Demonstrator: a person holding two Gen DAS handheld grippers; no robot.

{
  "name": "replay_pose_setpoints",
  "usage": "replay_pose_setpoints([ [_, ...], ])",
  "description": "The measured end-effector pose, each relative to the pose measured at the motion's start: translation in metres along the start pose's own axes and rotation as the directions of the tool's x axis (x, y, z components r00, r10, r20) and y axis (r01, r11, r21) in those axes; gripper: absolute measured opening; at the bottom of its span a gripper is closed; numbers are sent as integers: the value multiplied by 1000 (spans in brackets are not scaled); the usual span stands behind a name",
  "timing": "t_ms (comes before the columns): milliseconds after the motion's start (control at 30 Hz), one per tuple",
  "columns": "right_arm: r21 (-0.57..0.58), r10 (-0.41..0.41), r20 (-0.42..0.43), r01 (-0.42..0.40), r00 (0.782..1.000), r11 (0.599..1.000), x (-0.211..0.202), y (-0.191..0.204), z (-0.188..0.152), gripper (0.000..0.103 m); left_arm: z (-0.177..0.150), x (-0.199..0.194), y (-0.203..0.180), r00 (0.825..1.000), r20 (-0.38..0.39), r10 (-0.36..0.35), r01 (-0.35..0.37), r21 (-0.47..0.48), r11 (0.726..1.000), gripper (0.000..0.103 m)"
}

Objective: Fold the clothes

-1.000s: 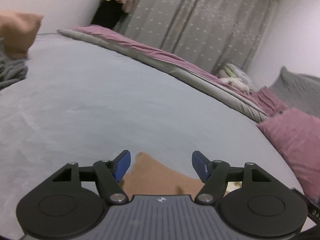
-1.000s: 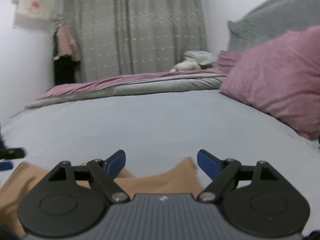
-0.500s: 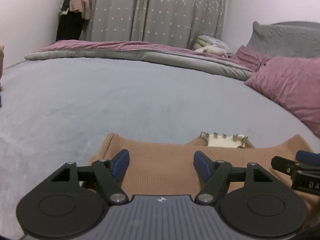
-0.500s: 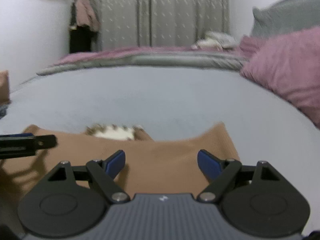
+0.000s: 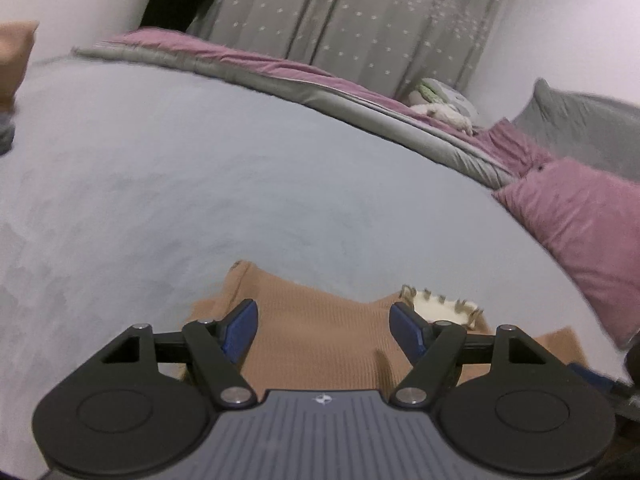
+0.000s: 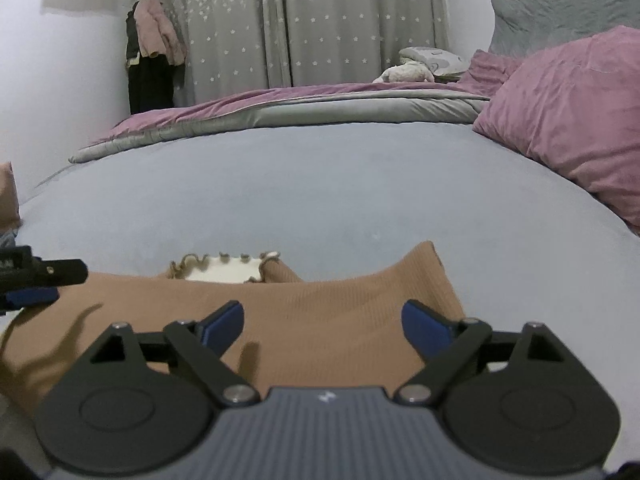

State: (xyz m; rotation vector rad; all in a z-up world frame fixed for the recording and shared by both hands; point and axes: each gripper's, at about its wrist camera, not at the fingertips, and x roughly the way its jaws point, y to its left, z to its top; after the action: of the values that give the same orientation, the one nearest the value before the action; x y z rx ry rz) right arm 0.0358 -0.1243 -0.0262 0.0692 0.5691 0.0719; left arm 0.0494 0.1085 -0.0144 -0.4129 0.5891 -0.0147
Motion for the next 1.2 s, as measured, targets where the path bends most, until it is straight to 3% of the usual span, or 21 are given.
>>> replay_pose_setpoints([
  [200,8,-9,4,9,1000,1000,-15,-13,5,94,7,-10,24,999,-2,-37,36,-139,990,73],
  [433,8,-69,7,69,998,998,-35,-37,-2,97,11,-30,37,1000,6,8,-7,-145,989,73],
  [567,4,-81,14,81,997,997,-45,-46,-3,97,11,-38,51,1000,-16,27,-29,-186,982,73],
  [800,-9,-71,37,71,997,997,-60,-46,1,97,10,-38,77,994,-103,-31,-3,-321,947,73],
  [1033,-9,-38,36,38,999,999,-66,-36,6,97,8,-34,92,966,-249,-70,-22,-346,938,73],
  [1200,-13,-21,23,21,1000,1000,-65,-26,6,97,3,-28,100,938,-312,-151,13,-404,915,73],
])
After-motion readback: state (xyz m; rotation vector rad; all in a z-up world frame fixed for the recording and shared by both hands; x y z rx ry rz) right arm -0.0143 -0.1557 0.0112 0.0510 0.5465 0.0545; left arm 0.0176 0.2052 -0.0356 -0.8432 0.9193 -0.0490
